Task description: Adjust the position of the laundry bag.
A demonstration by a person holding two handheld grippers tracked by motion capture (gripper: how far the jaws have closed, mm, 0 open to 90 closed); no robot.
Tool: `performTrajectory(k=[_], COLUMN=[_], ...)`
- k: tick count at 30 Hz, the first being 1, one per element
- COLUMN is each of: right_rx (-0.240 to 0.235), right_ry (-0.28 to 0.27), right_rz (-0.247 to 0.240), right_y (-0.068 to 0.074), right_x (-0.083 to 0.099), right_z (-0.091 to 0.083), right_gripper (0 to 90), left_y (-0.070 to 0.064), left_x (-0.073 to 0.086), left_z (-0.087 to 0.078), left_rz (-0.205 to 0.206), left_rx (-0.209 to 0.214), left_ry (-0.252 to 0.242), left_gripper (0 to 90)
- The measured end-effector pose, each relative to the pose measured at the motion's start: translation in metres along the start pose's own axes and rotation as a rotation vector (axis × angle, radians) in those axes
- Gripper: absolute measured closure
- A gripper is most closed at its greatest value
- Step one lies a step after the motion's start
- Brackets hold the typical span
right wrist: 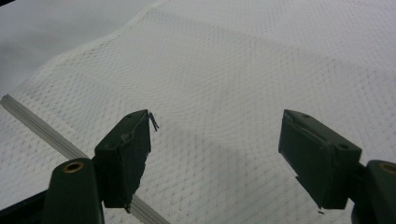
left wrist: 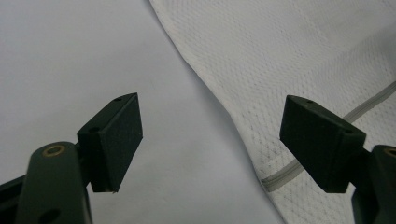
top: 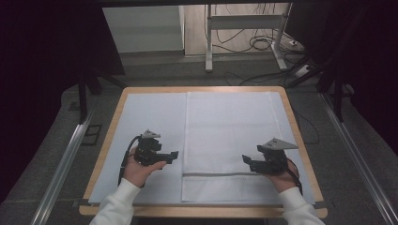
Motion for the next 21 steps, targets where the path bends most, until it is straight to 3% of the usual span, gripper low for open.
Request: performTrajectory(k=[9, 21], right_rx=[0.023, 0.03], right_ry=[0.001, -0.003], right_rz=[-0.006, 0.001], right_y=[-0.002, -0.005], right_x=[0.0, 0.0], right_z=[0.001, 0.0], right_gripper=[24.7, 24.7], left_y=[-0.01, -0.016], left_x=[0.003, 0.007], left_z=[0.008, 0.021], left_rz=[0.012, -0.003], left_rx=[0.008, 0.008], left_ry=[0.022, 0.044], left_gripper=[22.8, 23.2])
Point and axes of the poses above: each handheld gripper's, and its own axes: z roughly forward along the jaws, x roughly out of its underside, y roughly to its left, the point moved 6 cm from there along z, roughly forward along the jaws, and after that the axes turned 7 degrees about -y, right-handed, at the moved point
